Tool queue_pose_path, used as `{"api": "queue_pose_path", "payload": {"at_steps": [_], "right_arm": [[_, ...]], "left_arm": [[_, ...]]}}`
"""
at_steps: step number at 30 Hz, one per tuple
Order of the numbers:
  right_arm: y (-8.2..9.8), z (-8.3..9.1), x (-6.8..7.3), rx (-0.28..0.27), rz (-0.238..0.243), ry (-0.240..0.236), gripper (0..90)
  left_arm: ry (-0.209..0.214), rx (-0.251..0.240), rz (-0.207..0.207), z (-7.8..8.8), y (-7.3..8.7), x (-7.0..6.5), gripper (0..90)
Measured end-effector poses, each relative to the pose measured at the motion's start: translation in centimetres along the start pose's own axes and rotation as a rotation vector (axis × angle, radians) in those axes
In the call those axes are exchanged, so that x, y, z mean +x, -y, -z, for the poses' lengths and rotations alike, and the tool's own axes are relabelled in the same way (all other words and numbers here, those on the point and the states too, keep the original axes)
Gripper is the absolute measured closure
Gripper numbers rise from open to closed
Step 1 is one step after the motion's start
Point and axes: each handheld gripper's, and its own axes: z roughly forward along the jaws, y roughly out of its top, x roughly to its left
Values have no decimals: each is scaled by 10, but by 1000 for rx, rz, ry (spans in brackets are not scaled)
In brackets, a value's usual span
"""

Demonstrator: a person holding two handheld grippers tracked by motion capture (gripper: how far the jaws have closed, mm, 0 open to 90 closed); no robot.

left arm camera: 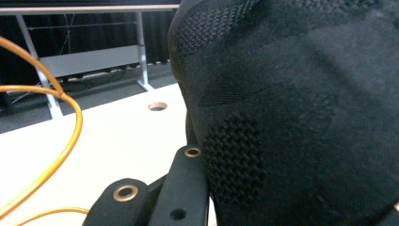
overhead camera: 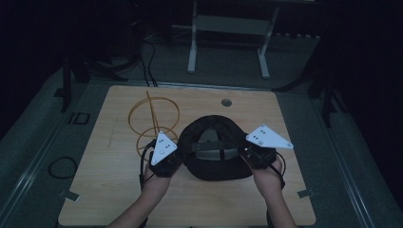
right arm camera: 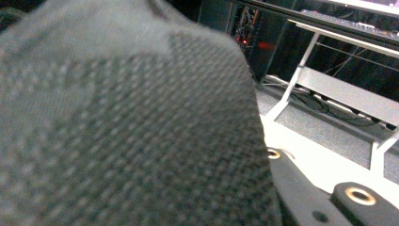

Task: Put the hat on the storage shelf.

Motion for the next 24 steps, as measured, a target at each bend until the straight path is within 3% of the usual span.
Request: {"api": "queue_pose_path", "payload": {"at_steps": [4, 8, 13, 16, 24], "right_arm": [[12, 5, 0, 0, -29, -8, 813], [27, 13, 2, -9, -47, -7, 700], [38, 25, 1, -37, -81, 2, 679], [42, 30, 0, -45, -100, -6, 583], [56, 35, -1, -36, -111, -30, 459]], "left_arm": [[0, 22, -46, 1, -8, -2, 900], [-10, 13, -70, 3, -20, -5, 900], [-20, 15, -117, -4, -33, -15, 900], [-29, 15, -128, -7, -41, -18, 900], [-57, 8, -156, -10, -48, -20, 900]]}}
